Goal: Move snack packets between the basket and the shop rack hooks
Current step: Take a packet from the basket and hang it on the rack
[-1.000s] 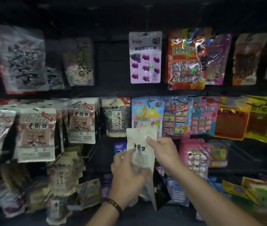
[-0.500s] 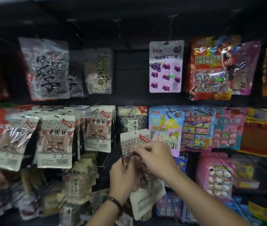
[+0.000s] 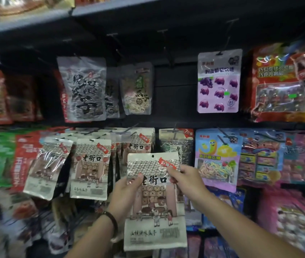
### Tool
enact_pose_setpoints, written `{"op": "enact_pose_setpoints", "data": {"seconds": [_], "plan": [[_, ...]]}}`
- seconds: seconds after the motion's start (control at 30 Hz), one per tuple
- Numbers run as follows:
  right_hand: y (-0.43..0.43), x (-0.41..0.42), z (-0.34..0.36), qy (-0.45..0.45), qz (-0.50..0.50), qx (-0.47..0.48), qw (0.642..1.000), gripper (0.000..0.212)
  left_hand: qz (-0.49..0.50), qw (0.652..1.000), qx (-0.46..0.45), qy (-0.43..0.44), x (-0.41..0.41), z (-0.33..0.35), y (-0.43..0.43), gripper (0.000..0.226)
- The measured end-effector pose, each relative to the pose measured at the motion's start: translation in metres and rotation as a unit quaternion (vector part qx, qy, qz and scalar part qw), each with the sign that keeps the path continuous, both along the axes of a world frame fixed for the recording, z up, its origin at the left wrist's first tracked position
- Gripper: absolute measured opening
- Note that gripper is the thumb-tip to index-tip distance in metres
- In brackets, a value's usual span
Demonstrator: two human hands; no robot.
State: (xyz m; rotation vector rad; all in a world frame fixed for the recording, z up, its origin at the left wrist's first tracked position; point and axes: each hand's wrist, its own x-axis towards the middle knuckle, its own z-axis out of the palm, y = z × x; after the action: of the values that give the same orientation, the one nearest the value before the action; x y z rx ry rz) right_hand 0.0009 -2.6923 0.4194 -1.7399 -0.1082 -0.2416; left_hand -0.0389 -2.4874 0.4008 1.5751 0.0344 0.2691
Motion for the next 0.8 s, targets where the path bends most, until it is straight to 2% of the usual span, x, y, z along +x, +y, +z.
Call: {"op": "enact_pose_setpoints", "data": {"seconds": [0.1, 0.17, 0.27, 0.4, 0.6, 0.7, 0.8], "plan": [[0.029, 0.011, 0.003, 0.010, 0.010, -0.005, 1.000, 0.035, 0.041, 0.999, 0.019, -0.010, 0.015, -0.004, 0.021, 0.080], [0.050, 0.022, 0.003, 0.009, 0.020, -0.012, 1.000, 0.039, 0.053, 0.998, -0.012, -0.022, 0.023, -0.001, 0.035, 0.089], [0.076, 0.043, 0.009, -0.005, 0.014, -0.034, 0.999, 0.045, 0.079, 0.995, -0.054, -0.041, 0.044, 0.009, 0.053, 0.084], [0.097, 0.065, 0.020, -0.016, 0.019, -0.052, 0.998, 0.042, 0.098, 0.992, -0.049, -0.055, 0.068, 0.017, 0.074, 0.082], [0.112, 0.092, 0.038, -0.069, 0.021, -0.069, 0.995, 0.038, 0.114, 0.991, -0.037, -0.063, 0.101, 0.026, 0.098, 0.094], [0.120, 0.100, 0.041, -0.078, 0.018, -0.067, 0.995, 0.037, 0.127, 0.990, -0.024, -0.058, 0.113, 0.033, 0.106, 0.082], [0.124, 0.109, 0.039, -0.068, 0.008, -0.069, 0.995, 0.036, 0.130, 0.991, 0.001, -0.040, 0.124, 0.034, 0.112, 0.080]]}}
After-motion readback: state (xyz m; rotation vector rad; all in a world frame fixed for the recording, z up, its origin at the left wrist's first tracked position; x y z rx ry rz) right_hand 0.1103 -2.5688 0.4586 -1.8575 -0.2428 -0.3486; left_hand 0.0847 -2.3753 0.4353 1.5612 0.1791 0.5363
